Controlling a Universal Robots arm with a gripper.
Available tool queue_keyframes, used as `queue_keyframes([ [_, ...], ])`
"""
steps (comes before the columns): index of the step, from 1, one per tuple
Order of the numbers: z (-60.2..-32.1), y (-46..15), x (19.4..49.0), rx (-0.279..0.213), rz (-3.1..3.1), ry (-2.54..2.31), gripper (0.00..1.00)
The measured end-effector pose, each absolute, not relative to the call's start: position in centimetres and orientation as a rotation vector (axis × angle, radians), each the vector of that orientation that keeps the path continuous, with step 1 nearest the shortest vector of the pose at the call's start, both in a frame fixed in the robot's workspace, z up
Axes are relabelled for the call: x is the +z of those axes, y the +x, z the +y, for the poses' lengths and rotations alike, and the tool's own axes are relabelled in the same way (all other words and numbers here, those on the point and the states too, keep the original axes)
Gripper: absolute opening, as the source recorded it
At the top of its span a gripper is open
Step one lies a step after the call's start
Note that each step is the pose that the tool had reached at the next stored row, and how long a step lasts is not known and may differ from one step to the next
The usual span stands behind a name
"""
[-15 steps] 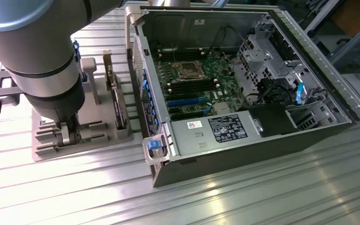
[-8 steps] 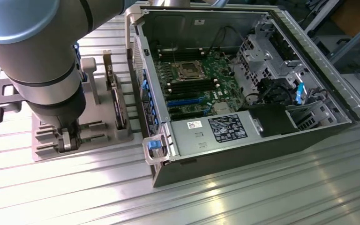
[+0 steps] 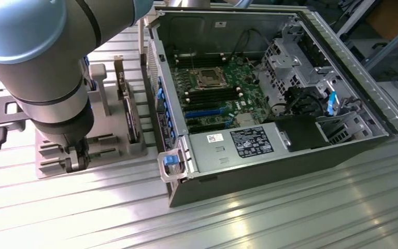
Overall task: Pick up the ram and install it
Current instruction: 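Pick up the ram and move it above insertion slot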
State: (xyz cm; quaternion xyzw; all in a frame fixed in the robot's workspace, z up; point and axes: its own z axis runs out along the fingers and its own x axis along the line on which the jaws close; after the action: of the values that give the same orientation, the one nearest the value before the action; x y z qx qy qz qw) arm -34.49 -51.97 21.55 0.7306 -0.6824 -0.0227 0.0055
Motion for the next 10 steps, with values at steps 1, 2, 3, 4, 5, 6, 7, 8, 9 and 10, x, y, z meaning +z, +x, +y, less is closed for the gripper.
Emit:
queue_keyframes([
  [1,-51.97,-34.55,21.47,-0.072,-2.135,2.289,0.30],
  [2,-51.96,-34.63,21.39,-0.072,-2.134,2.291,0.30],
  [3,-51.96,-34.78,21.27,-0.073,-2.132,2.292,0.30],
  [4,-51.97,-34.85,21.15,-0.073,-2.131,2.294,0.30],
  [5,-51.97,-34.86,21.15,-0.073,-2.131,2.294,0.30],
  [6,-51.96,-34.87,21.15,-0.073,-2.131,2.294,0.30],
  [7,-51.97,-34.86,21.15,-0.073,-2.131,2.294,0.30],
  [8,-51.96,-34.86,21.14,-0.073,-2.131,2.294,0.30],
  [9,-51.96,-34.86,21.14,-0.073,-2.131,2.294,0.29],
  [10,-51.96,-34.86,21.14,-0.073,-2.131,2.294,0.22],
])
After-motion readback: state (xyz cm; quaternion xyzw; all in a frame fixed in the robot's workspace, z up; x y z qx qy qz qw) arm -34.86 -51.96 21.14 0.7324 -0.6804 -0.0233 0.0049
